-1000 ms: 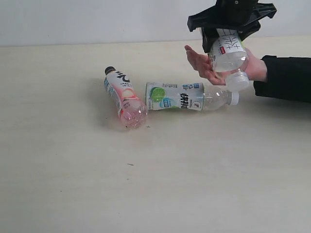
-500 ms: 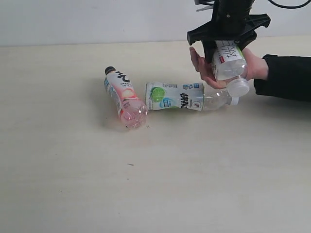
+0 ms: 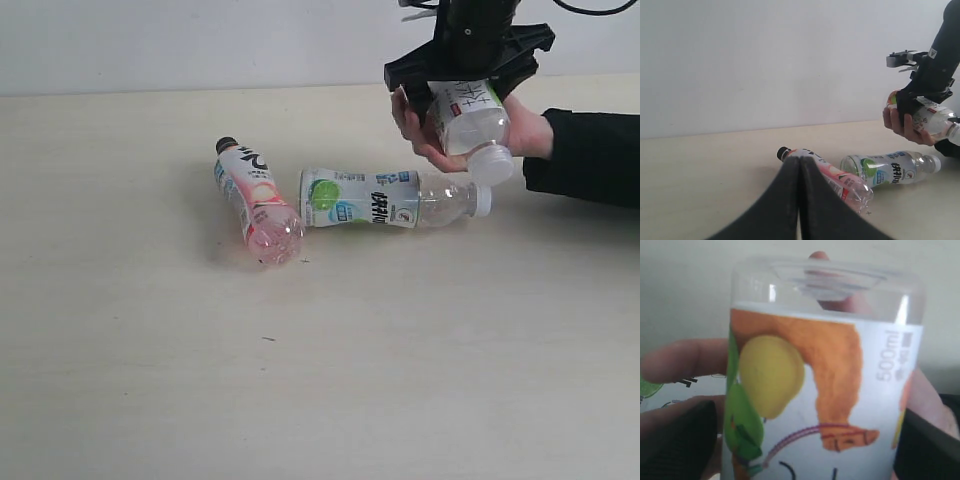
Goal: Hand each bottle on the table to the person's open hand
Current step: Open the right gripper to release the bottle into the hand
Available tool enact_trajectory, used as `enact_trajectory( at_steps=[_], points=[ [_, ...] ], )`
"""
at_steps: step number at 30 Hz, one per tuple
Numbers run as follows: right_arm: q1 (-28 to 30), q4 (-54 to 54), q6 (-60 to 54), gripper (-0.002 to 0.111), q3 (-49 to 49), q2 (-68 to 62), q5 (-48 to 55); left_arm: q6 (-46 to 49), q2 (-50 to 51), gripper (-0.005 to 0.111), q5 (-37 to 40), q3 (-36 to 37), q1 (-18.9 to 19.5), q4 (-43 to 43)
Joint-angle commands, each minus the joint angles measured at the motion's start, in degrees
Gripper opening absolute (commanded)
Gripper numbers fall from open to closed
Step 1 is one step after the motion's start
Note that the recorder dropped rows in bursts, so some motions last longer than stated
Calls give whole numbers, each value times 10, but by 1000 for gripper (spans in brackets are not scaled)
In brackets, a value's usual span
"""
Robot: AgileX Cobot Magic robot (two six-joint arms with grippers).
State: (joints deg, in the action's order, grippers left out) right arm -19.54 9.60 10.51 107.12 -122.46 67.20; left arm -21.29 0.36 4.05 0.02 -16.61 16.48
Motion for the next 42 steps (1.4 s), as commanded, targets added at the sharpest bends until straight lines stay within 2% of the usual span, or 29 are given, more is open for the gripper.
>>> enact_trajectory(
  at_steps=[1,7,11,12,13,16,18,19,24,30,35,37,42],
  points=[
    [3,32,0,94,8,2,0,0,-4,0,-4,0,1,1],
    [3,35,0,95,8,34,-2,0,-4,0,-4,0,1,1],
    [3,23,0,94,3,113,4,0,-4,0,-4,0,1,1],
    [3,15,-4,90,-7,143,4,0,-4,0,-4,0,1,1],
    [3,8,-11,83,-19,168,-2,0,-4,0,-4,0,1,1],
    [3,5,-15,47,-81,258,-39,0,-4,0,-4,0,1,1],
    [3,-9,-36,13,-155,343,-78,0,-4,0,-4,0,-1,1],
    [3,-10,-46,0,-201,388,-94,0,-4,0,-4,0,-1,1],
    [3,7,-101,0,-478,637,-235,0,-4,0,-4,0,-1,1],
    [3,14,-105,0,-681,836,-359,0,-4,0,-4,0,-1,1],
    [3,20,-105,0,-794,947,-436,0,-4,0,-4,0,-1,1],
    [3,20,-105,0,-817,984,-477,0,-4,0,-4,0,-1,1],
    [3,13,-89,0,-837,1029,-478,0,-4,0,-4,0,-1,1]
  ],
)
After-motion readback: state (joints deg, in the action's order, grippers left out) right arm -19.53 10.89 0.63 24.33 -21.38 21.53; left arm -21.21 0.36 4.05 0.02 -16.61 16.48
